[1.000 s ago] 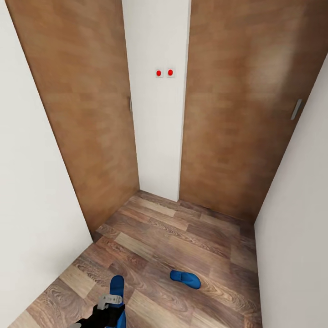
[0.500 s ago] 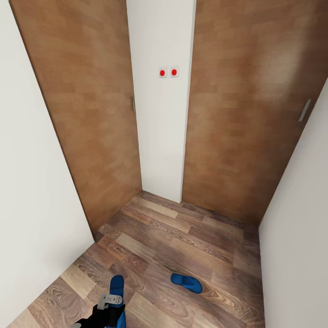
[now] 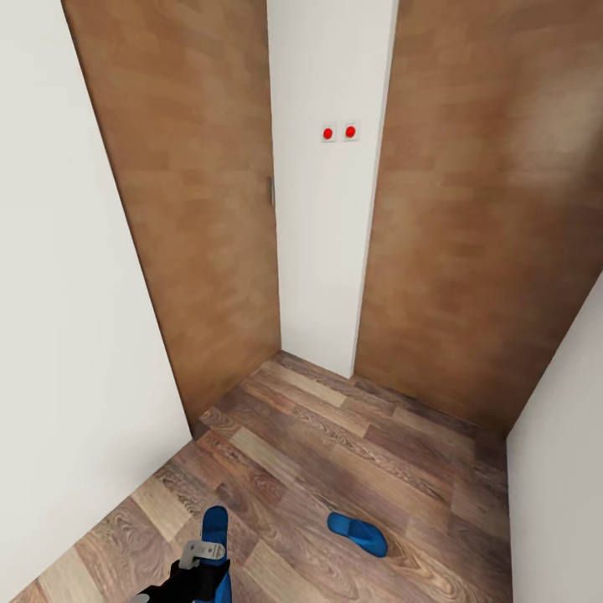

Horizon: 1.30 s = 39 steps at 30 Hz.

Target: In the bedroom, move the book from the bed onto either nightstand, and place the two sandals side by side next to the bed.

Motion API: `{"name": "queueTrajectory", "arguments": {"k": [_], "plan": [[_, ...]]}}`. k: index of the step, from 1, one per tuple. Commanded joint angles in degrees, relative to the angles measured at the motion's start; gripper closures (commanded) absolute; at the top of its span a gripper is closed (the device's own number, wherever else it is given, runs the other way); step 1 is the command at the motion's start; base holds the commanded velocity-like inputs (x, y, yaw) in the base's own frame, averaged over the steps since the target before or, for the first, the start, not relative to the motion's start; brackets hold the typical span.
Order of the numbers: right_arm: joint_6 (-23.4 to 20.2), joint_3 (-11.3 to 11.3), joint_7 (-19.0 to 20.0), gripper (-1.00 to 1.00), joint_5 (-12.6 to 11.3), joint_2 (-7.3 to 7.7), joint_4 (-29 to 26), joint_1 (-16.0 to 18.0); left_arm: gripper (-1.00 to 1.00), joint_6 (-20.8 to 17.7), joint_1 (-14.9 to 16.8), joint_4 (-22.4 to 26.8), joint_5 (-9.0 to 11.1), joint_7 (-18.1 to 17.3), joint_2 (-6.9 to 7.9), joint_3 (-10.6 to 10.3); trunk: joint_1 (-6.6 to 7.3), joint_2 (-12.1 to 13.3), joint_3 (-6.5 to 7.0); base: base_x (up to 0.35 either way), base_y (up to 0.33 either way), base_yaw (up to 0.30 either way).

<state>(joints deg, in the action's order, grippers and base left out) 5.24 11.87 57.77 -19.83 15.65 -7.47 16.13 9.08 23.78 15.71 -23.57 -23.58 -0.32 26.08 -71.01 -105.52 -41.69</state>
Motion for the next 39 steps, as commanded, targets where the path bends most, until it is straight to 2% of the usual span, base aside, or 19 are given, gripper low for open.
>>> {"name": "queueTrajectory", "arguments": {"k": [1, 12, 20, 39], "plan": [[0.38, 0.26, 0.15, -1.00, 0.32, 0.00, 0.08, 0.05, 1.00, 0.23, 0.04, 0.02, -0.60, -0.24, -0.03, 0.47, -0.01, -0.02, -0.05, 0.205, -0.192, 0.014], [0.38, 0.26, 0.15, -1.00, 0.32, 0.00, 0.08, 0.05, 1.00, 0.23, 0.04, 0.02, -0.60, -0.24, -0.03, 0.51, -0.01, -0.02, -0.05, 0.209, -0.185, 0.002], [0.38, 0.26, 0.11, -1.00, 0.32, 0.00, 0.08, 0.05, 1.00, 0.23, 0.04, 0.02, -0.60, -0.24, -0.03, 0.55, -0.01, -0.02, -0.05, 0.181, -0.024, 0.000], [0.38, 0.26, -0.35, -1.00, 0.39, -0.04, 0.12, 0.05, 1.00, 0.06, 0.04, 0.55, -0.61, -0.30, 0.04, 0.48, -0.01, -0.02, -0.05, 0.010, 0.000, 0.000]]}}
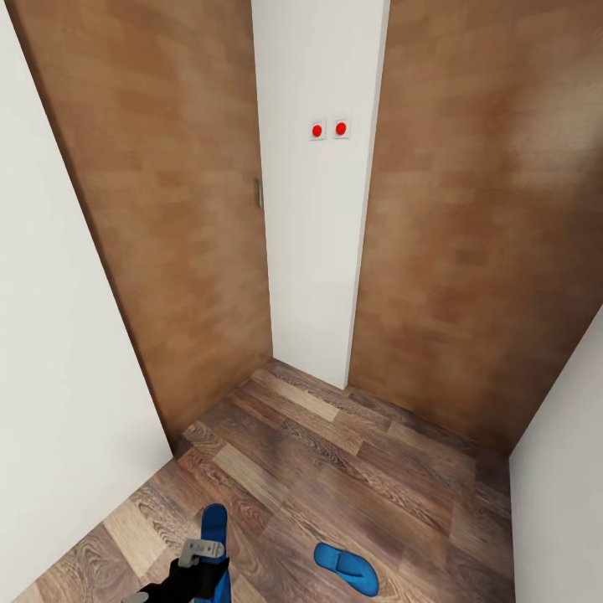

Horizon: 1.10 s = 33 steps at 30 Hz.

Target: In the bedroom, move the book from the bed onto either nightstand, and place the two sandals side by side next to the bed.

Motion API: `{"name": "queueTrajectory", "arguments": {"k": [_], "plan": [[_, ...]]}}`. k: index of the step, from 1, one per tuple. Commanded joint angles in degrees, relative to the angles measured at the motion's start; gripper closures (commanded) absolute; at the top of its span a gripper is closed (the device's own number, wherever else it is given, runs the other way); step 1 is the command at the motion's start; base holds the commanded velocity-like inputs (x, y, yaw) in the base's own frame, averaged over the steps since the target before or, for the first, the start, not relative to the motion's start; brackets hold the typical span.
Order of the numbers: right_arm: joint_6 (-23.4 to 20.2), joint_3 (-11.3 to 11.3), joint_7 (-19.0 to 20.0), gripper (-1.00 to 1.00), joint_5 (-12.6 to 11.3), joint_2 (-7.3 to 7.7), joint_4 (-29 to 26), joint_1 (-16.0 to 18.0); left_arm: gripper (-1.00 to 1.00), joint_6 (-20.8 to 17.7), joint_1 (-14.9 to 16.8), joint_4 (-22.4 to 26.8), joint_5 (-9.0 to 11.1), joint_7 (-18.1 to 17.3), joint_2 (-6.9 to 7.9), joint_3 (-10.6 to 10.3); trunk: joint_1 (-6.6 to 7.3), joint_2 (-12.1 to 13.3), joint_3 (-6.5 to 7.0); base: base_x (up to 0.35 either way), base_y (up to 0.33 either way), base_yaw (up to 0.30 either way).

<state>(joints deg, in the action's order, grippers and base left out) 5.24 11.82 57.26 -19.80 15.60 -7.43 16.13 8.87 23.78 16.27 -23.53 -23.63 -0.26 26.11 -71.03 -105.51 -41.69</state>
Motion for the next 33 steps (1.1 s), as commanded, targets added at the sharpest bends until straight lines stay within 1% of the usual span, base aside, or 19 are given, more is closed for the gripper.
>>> {"name": "queueTrajectory", "arguments": {"k": [1, 3, 7, 9, 10, 11, 13, 16, 17, 18, 19, 20, 23, 25, 27, 31, 33], "plan": [[0.38, 0.31, 0.11, -1.00, 0.37, -0.01, 0.09, 0.05, 1.00, 0.24, 0.04, 0.29, -0.67, -0.26, -0.02, 0.43, 0.01, -0.02, -0.05, 0.000, 0.000, 0.000], [0.38, 0.28, -1.19, -1.00, 0.37, -0.03, 0.13, 0.05, 1.00, -0.25, 0.08, 2.89, -0.65, -0.42, -0.30, 0.36, 0.01, -0.02, -0.05, 0.000, 0.000, 0.000], [0.33, 0.27, -6.56, -1.00, 0.37, -0.04, 0.13, 0.05, 1.00, -4.39, 0.12, 10.65, -0.77, -0.87, -2.45, 0.22, 0.01, -0.02, -0.05, 0.000, 0.000, 0.000], [0.31, 0.30, -7.95, -1.00, 0.37, -0.05, 0.13, 0.05, 1.00, -5.97, 0.12, 14.93, -0.75, -0.93, -3.18, 0.14, 0.01, -0.02, -0.05, 0.000, 0.000, 0.000], [0.30, 0.30, -8.16, -1.00, 0.37, -0.05, 0.13, 0.05, 1.00, -6.24, 0.12, 15.88, -0.75, -0.96, -3.28, 0.13, 0.01, -0.02, -0.05, 0.000, 0.000, 0.000], [0.30, 0.31, -8.62, -1.00, 0.38, -0.05, 0.13, 0.05, 1.00, -6.78, 0.13, 18.47, -0.74, -1.01, -3.50, 0.11, 0.01, -0.02, -0.05, 0.000, 0.000, 0.000], [0.30, 0.31, -8.94, -1.00, 0.38, -0.05, 0.13, 0.05, 1.00, -7.23, 0.16, 20.86, -0.69, -1.04, -3.71, 0.05, 0.01, -0.02, -0.05, 0.000, 0.000, 0.000], [0.29, 0.38, -9.20, -1.00, 0.38, -0.05, 0.13, 0.05, 1.00, -9.00, 0.20, 26.55, -0.66, -1.06, -5.03, 0.01, 0.01, -0.02, -0.05, 0.000, 0.000, 0.000], [0.29, 0.39, -9.23, -1.00, 0.38, -0.05, 0.13, 0.05, 1.00, -9.47, 0.20, 27.56, -0.65, -1.06, -5.22, -0.01, 0.01, -0.02, -0.05, 0.000, 0.000, 0.000], [0.28, 0.39, -9.29, -1.00, 0.38, -0.05, 0.15, 0.05, 1.00, -11.49, 0.21, 31.31, -0.64, -1.14, -5.77, -0.13, 0.01, -0.02, -0.05, 0.000, 0.000, 0.000], [0.27, 0.40, -9.32, -1.00, 0.38, -0.05, 0.15, 0.05, 1.00, -12.53, 0.21, 33.80, -0.64, -1.85, -6.00, -0.69, 0.01, -0.02, -0.05, 0.000, 0.000, 0.000], [0.26, 0.40, -9.34, -1.00, 0.38, -0.05, 0.14, 0.05, 1.00, -12.92, 0.21, 35.03, -0.64, -2.69, -6.09, -1.22, 0.01, -0.02, -0.05, 0.000, 0.000, 0.000], [0.24, 0.40, -9.35, -1.00, 0.38, -0.05, 0.14, 0.05, 1.00, -13.49, 0.21, 37.74, -0.61, -5.81, -6.16, -2.13, 0.01, -0.02, -0.05, 0.000, 0.000, 0.000], [0.25, 0.39, -9.35, -1.00, 0.38, -0.05, 0.14, 0.05, 1.00, -13.61, 0.21, 39.01, -0.46, -6.87, -6.18, -2.30, 0.01, -0.02, -0.05, 0.000, 0.000, 0.000], [0.25, 0.37, -9.36, -1.00, 0.38, -0.05, 0.15, 0.05, 1.00, -13.84, 0.21, 40.74, 0.61, -7.60, -6.22, -2.40, 0.01, -0.02, -0.05, 0.000, 0.000, 0.000], [0.24, 0.35, -9.35, -1.00, 0.38, -0.05, 0.17, 0.05, 1.00, -14.09, 0.22, 42.08, 4.38, -8.02, -6.23, -3.08, 0.01, -0.02, -0.05, 0.000, 0.000, 0.000], [0.26, 0.33, -9.35, -1.00, 0.38, -0.05, 0.18, 0.05, 1.00, -14.12, 0.22, 42.21, 5.06, -8.06, -6.22, -3.83, 0.01, -0.02, -0.05, 0.000, 0.000, 0.000]]}}
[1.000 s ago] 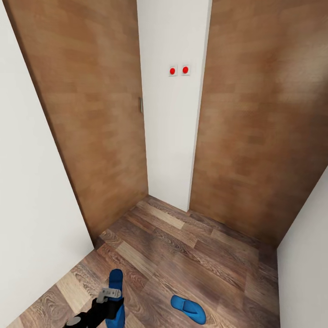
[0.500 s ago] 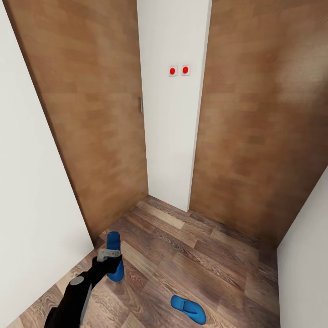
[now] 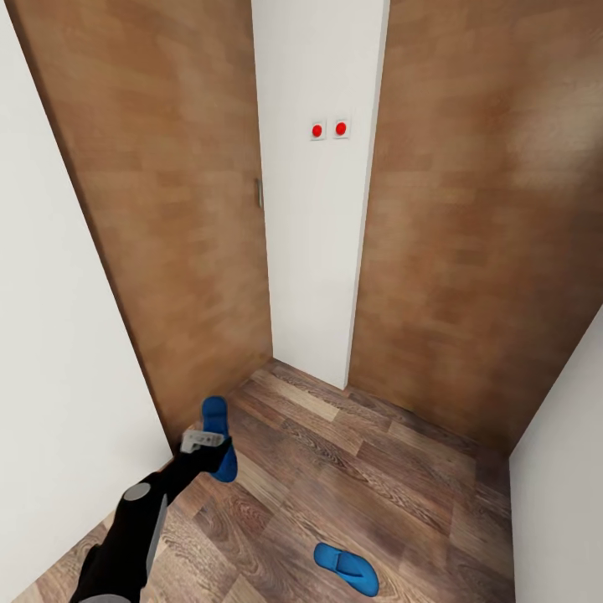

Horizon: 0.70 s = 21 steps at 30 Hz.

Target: In the bedroom, move the book from the bed onto either nightstand, and place the two sandals side by side next to the bed.

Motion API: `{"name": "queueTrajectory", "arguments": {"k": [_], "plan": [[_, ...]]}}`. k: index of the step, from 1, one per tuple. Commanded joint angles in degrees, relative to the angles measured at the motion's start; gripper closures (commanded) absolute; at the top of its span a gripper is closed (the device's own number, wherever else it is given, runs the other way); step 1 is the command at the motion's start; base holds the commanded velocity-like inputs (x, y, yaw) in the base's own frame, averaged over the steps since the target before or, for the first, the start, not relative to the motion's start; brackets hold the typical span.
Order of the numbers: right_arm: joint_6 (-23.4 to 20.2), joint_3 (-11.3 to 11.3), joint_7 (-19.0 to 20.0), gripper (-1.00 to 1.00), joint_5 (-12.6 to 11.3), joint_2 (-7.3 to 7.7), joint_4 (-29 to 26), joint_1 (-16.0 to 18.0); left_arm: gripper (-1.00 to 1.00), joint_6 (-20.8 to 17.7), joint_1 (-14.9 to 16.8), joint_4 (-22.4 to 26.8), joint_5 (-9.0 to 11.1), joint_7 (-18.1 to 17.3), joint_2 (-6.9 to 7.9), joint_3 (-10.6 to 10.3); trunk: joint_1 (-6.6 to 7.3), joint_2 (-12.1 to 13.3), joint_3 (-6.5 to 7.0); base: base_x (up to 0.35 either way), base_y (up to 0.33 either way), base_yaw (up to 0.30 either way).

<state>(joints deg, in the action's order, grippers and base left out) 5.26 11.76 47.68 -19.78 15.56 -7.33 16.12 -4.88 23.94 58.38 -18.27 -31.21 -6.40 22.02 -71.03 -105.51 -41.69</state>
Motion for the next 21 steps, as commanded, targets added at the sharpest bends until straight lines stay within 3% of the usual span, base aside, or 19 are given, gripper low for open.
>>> {"name": "queueTrajectory", "arguments": {"k": [1, 5, 13, 17, 20, 21], "plan": [[0.23, 0.38, 0.23, -1.00, 0.36, 0.00, 0.08, 0.05, 1.00, -0.38, 0.05, 0.21, 0.09, -0.50, -0.06, -0.27, 0.01, -0.03, -0.06, 0.000, 0.000, 0.000], [0.13, 0.31, 0.22, -1.00, 0.36, 0.05, 0.05, 0.05, 1.00, -0.33, 0.05, 0.46, 0.51, -0.52, -0.03, -1.42, 0.01, -0.03, -0.06, 0.000, 0.000, 0.000], [-0.21, 0.10, -1.71, -1.00, 0.44, 0.12, -0.51, 0.05, 1.00, -0.31, 0.05, 0.45, 0.60, -0.52, -0.02, -1.62, 0.01, -0.03, -0.06, 0.000, 0.000, 0.000], [-1.44, -0.01, -2.20, -1.00, 0.80, 0.48, -4.02, 0.23, 1.00, -0.30, 0.05, 0.43, 0.60, -0.52, -0.02, -1.65, 0.01, -0.03, -0.06, 0.000, 0.000, 0.000], [-5.86, -0.09, -2.28, -1.00, 3.53, 0.63, -10.74, 0.40, 1.00, -0.30, 0.05, 0.41, 0.60, -0.52, -0.02, -1.69, 0.01, -0.03, -0.06, 0.000, 0.000, 0.000], [-9.05, -0.08, -2.30, -1.00, 6.25, 0.66, -14.22, 0.45, 1.00, -0.30, 0.05, 0.38, 0.60, -0.52, -0.02, -1.70, 0.01, -0.03, -0.06, 0.000, 0.000, 0.000]]}}
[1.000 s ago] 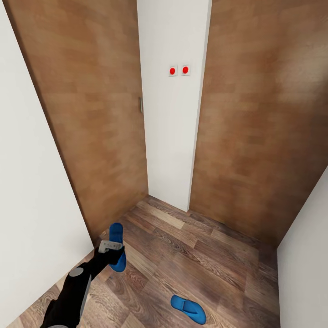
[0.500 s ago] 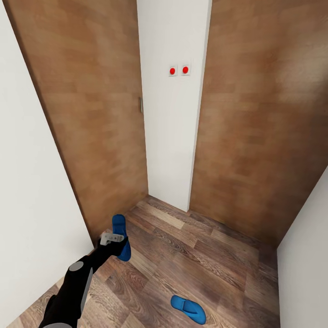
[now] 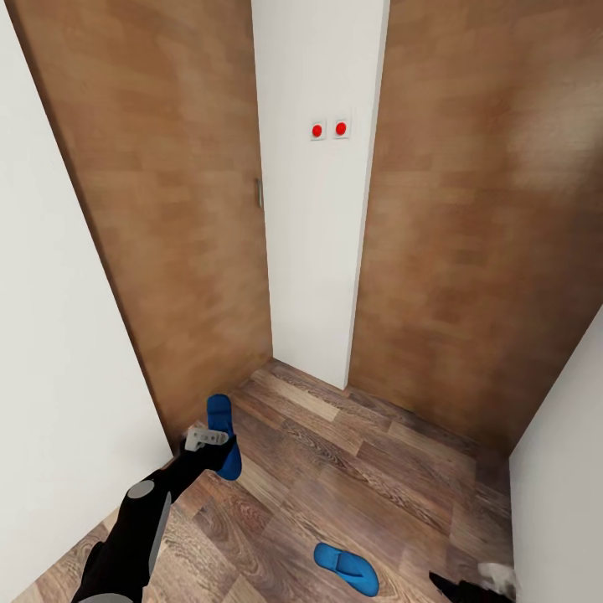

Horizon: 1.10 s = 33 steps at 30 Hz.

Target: In the bedroom, move the book from the bed onto either nightstand, and place the two sandals side by side next to the bed.

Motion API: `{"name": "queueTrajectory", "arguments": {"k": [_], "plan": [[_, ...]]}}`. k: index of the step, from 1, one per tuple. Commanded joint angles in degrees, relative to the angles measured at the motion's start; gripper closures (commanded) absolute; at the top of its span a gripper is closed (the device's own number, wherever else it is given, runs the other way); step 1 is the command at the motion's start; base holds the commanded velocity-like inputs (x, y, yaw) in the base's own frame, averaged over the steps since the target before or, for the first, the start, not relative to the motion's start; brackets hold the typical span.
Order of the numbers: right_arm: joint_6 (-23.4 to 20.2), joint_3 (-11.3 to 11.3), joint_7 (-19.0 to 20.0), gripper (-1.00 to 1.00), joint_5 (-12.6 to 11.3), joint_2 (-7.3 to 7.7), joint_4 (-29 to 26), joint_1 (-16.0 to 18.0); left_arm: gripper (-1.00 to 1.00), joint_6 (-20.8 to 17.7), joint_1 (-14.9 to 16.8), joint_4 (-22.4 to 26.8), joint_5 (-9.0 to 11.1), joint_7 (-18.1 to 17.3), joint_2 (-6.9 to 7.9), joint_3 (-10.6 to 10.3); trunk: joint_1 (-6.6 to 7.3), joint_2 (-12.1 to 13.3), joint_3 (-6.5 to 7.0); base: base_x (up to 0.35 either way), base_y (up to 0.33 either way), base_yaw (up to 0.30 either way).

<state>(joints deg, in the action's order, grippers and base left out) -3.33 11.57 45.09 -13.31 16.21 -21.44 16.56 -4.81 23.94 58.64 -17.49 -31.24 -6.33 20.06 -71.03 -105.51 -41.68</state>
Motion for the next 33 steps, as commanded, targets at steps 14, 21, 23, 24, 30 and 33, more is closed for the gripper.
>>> {"name": "queueTrajectory", "arguments": {"k": [14, 21, 23, 24, 30, 33], "plan": [[-34.23, -1.71, 0.62, -1.00, 44.17, -1.64, -29.01, 8.17, 1.00, -0.30, 0.05, -0.19, -0.18, -0.49, -0.14, 0.25, 0.01, -0.03, -0.06, 0.000, 0.000, 0.000], [-35.45, -11.02, 0.71, -1.00, 49.65, -8.77, -34.29, 9.22, 1.00, -0.29, 0.05, -0.20, -0.18, -0.49, -0.17, 0.25, 0.01, -0.03, -0.06, 0.000, 0.000, 0.000], [-35.49, -12.02, 0.80, -1.00, 51.00, -11.22, -34.99, 9.25, 1.00, -0.29, 0.05, -0.20, -0.18, -0.49, -0.17, 0.22, 0.01, -0.03, -0.06, 0.000, 0.000, 0.000], [-35.51, -15.60, 0.88, -1.00, 52.00, -12.92, -35.26, 9.27, 1.00, -0.29, 0.05, -0.20, -0.18, -0.47, -0.17, 0.18, 0.01, -0.03, -0.06, 0.000, 0.000, 0.000], [-35.52, -22.04, 0.95, -1.00, 52.50, -13.75, -35.56, 9.28, 1.00, -0.29, 0.05, -0.20, -0.18, -0.41, -0.17, -0.07, -0.87, -1.63, -0.78, 0.000, 0.000, 0.000], [-35.52, -22.22, 0.89, -1.00, 52.50, -13.75, -35.53, 9.28, 1.00, -0.29, 0.05, -0.20, -0.18, -0.41, -0.17, -0.10, -1.53, -2.83, -1.32, 0.000, 0.000, 0.000]]}}
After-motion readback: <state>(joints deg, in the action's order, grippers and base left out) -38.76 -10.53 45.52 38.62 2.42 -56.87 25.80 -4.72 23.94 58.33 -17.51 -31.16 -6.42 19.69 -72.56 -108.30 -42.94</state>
